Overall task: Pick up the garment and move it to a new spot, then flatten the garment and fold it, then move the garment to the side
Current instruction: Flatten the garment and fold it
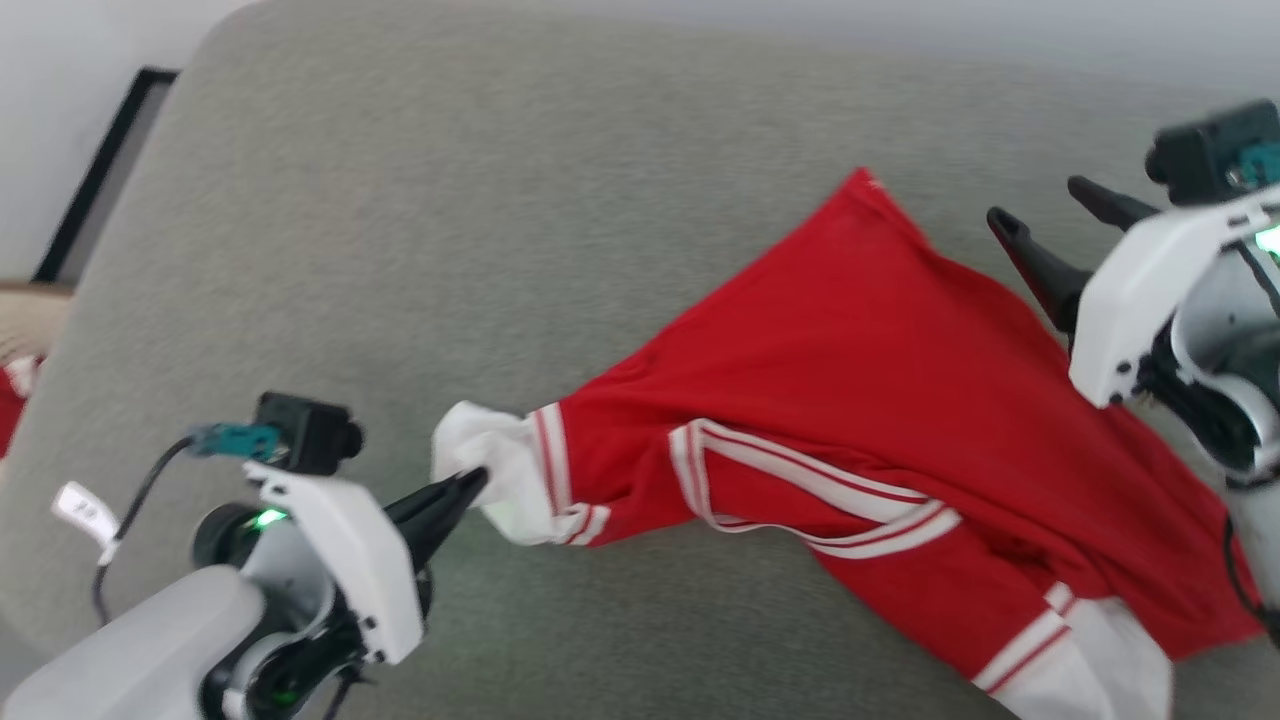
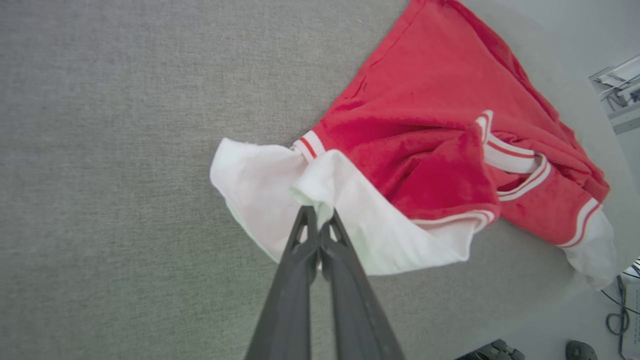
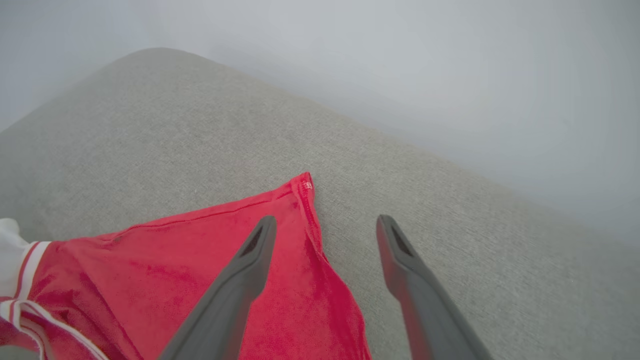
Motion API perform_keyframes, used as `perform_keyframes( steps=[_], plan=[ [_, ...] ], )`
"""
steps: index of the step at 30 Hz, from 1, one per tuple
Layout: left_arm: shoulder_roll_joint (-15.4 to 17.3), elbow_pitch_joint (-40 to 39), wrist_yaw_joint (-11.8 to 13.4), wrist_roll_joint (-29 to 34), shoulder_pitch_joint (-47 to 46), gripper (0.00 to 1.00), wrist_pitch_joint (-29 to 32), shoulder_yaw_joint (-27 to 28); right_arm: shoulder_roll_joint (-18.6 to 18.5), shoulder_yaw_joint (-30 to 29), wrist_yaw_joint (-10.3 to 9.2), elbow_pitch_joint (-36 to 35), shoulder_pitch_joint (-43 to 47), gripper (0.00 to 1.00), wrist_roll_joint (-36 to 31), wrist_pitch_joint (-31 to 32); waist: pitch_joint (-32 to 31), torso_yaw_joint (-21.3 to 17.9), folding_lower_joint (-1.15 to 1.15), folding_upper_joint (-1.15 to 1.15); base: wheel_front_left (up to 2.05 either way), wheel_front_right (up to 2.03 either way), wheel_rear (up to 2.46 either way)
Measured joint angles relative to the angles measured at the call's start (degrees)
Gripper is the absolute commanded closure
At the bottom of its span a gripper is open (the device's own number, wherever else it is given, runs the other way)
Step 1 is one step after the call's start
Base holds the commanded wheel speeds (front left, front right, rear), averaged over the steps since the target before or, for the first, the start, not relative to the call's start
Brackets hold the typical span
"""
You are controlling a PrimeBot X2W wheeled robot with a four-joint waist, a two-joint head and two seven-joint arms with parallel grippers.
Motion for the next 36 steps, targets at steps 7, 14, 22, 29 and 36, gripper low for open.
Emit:
perform_keyframes(
  steps=[7,14,22,29,36],
  plan=[
    [-6.32,3.65,-3.63,2.83,-4.95,1.0,1.57,-2.11,-3.07,7.38,0.01,15.6,-10.7,0.0,1.99,-0.42,2.25,7.0,0.0,0.0,0.0,0.0,0.0],
    [-10.34,7.49,-6.31,3.67,-7.59,1.0,1.71,-2.9,-4.77,14.61,0.01,30.05,-17.52,0.0,5.01,3.48,5.15,12.89,0.0,0.0,0.0,0.0,0.0],
    [-11.58,10.43,-7.91,3.59,-7.96,1.0,0.96,-2.8,-5.54,22.06,-0.01,36.86,-24.09,0.16,9.42,17.41,7.45,15.17,0.0,0.0,0.0,0.0,0.0],
    [-11.5,12.49,-8.99,2.89,-9.52,1.0,0.89,-1.78,-5.98,24.5,0.13,37.79,-26.3,1.0,11.02,15.21,7.66,13.36,0.0,0.0,0.0,0.0,0.0],
    [-5.56,11.84,-8.33,3.02,-13.47,1.0,3.08,0.57,-6.51,25.94,0.15,35.28,-27.41,1.0,12.72,8.64,6.13,9.32,0.0,0.0,0.0,0.0,0.0]
  ],
)
